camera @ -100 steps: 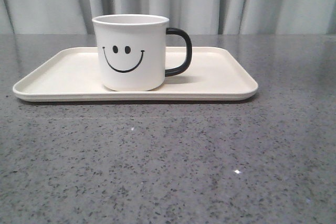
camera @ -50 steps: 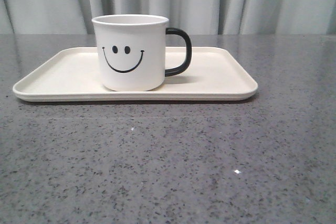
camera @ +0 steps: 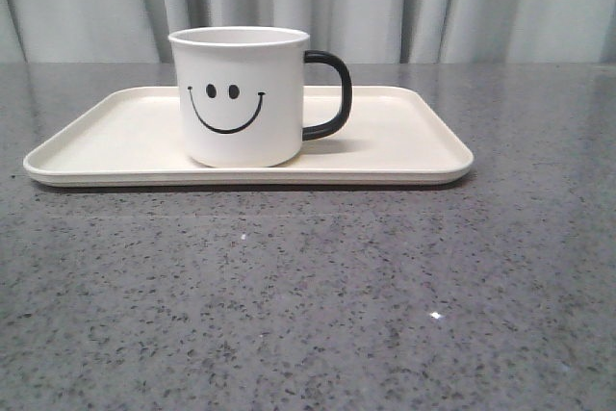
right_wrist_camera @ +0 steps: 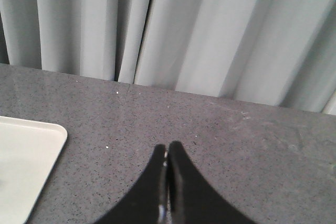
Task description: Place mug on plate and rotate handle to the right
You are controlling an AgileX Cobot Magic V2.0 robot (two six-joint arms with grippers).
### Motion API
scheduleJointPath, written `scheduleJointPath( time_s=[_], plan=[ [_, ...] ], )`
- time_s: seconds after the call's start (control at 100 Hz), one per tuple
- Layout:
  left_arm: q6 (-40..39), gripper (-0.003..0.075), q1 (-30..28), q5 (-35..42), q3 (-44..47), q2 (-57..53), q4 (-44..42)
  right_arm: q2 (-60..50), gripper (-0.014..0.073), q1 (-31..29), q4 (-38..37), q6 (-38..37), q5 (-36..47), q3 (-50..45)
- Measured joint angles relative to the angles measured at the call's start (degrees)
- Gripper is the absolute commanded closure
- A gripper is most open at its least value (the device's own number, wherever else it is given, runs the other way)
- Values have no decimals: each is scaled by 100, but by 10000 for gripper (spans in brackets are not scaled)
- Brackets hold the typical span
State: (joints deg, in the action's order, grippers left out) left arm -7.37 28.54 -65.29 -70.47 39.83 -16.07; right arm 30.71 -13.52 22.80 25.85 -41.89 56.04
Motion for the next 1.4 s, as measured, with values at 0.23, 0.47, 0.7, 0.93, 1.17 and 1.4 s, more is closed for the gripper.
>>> scheduleJointPath(
  time_s=[0.23,0.47,0.7,0.93,1.17,1.4],
  plan=[
    [0,740,0,176,0,0,0,0,705,0,-9,-7,-12,-10],
    [0,740,0,176,0,0,0,0,705,0,-12,-7,-12,-10],
    [0,740,0,176,8,0,0,0,705,0,-12,-7,-12,-10],
    [0,740,0,187,21,0,0,0,705,0,-12,-7,-12,-10],
    [0,740,-388,1421,440,-212,193,0,705,0,-12,-7,-20,-10],
    [10,740,-1232,4440,2359,-1303,646,0,705,0,-12,-7,-25,-10]
  ],
)
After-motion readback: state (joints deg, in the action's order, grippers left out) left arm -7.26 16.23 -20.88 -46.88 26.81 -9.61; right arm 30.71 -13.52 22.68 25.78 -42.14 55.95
